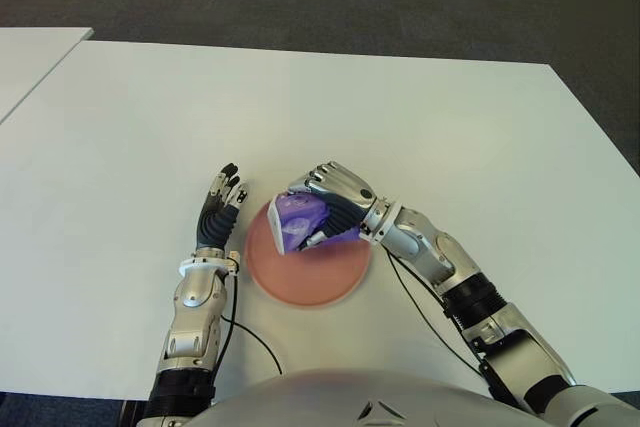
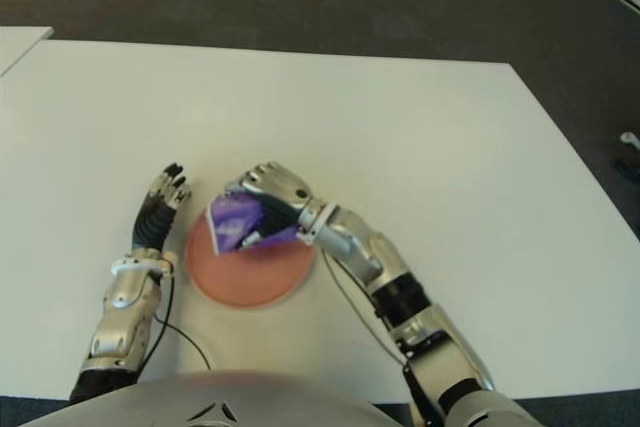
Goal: Put the tissue paper into the plate.
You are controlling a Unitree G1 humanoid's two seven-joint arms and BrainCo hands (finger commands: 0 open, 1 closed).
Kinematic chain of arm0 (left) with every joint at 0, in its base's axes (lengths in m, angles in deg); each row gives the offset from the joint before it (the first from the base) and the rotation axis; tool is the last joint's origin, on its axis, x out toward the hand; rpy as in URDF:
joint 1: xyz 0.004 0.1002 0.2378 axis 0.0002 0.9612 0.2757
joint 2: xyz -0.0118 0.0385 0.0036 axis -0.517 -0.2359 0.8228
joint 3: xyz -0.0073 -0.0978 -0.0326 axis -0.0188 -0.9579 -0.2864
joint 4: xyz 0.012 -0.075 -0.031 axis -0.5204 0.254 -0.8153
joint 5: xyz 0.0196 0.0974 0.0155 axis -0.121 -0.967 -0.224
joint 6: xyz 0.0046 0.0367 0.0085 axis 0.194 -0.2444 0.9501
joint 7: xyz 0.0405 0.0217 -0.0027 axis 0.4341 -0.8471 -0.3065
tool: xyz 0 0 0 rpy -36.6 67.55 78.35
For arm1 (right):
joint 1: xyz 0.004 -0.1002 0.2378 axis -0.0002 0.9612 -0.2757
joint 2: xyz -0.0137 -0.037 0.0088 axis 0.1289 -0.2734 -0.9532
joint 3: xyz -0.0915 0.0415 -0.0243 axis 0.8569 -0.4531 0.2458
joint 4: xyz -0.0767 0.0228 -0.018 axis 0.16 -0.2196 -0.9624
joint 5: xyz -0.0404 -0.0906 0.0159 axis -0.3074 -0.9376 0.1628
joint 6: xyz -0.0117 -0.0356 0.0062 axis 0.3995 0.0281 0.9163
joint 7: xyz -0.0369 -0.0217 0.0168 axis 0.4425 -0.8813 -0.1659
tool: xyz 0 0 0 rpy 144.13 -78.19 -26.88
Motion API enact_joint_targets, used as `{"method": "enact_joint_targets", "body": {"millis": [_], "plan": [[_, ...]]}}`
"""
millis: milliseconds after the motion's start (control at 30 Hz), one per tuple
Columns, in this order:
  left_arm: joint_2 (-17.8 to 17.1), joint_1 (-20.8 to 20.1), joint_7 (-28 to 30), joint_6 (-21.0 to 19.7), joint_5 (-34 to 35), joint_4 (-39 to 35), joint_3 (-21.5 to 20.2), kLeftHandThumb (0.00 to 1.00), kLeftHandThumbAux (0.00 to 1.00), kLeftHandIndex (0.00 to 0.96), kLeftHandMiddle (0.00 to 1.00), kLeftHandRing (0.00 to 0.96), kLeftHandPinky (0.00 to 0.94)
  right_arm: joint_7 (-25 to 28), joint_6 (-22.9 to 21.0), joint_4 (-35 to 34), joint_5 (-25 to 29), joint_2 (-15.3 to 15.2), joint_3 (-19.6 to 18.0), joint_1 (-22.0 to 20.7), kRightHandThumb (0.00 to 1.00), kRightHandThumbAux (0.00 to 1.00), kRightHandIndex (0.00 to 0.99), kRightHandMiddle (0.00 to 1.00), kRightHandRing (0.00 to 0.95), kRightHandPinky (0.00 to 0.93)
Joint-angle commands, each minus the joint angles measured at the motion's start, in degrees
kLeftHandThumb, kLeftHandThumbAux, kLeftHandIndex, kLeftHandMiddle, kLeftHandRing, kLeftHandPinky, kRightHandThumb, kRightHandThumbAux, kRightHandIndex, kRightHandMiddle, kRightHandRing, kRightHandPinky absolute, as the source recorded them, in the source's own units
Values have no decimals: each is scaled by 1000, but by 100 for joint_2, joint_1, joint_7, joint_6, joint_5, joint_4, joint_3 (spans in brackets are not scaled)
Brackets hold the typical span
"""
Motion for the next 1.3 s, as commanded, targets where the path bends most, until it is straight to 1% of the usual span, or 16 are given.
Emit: {"method": "enact_joint_targets", "body": {"millis": [33,200,400,567,700,767,900,967,1000,1067,1100,1200,1233,1267,1300], "plan": [[-5,117,45,-133,-52,17,60,0,488,0,0,0,0,-211,-93,213,-209,-3,70,-88,749,708,441,817,816,827],[6,130,35,-138,-48,-2,61,0,484,0,0,0,0,-384,-141,304,-329,-18,100,-135,750,708,441,823,821,830],[25,137,15,-134,-46,-25,60,0,483,0,0,0,0,-420,-175,416,-328,-46,136,-191,749,707,442,809,810,815],[34,129,2,-133,-57,-16,53,0,485,0,0,0,0,-62,-89,497,-20,-114,162,-231,740,707,441,768,771,766],[34,118,-17,-177,-81,-19,50,0,485,0,0,0,0,152,-22,487,88,-205,204,-283,727,709,437,731,734,712],[32,112,-23,-206,-94,-21,50,0,484,0,0,0,0,175,19,485,43,-259,235,-324,723,709,435,719,721,695],[16,97,-20,-290,-110,-32,50,0,481,0,0,0,0,-7,106,513,-297,-391,330,-444,713,711,431,694,687,642],[14,90,-22,-317,-115,-34,49,0,480,0,0,0,0,-18,112,512,-420,-447,381,-495,710,711,430,687,677,627],[13,88,-23,-329,-118,-35,48,0,478,0,0,0,0,-13,112,507,-485,-479,411,-522,705,712,428,664,641,589],[14,82,-25,-349,-119,-31,41,0,475,0,0,0,0,73,115,492,-620,-570,497,-593,700,714,425,633,600,544],[16,78,-24,-357,-120,-30,36,0,472,0,0,0,0,108,116,489,-650,-600,529,-618,695,716,422,589,558,498],[25,60,-22,-342,-110,-7,16,0,469,0,0,0,0,286,234,413,-721,-770,639,-647,684,720,415,499,466,401],[27,55,-23,-333,-109,2,13,0,470,0,0,0,0,329,277,401,-734,-813,670,-656,552,694,341,426,395,339],[27,49,-26,-325,-110,10,9,0,470,0,0,0,0,381,324,402,-740,-853,706,-674,502,685,314,400,370,316],[26,43,-27,-320,-111,18,6,0,471,0,0,0,0,415,353,406,-740,-878,734,-689,422,678,261,342,315,270]]}}
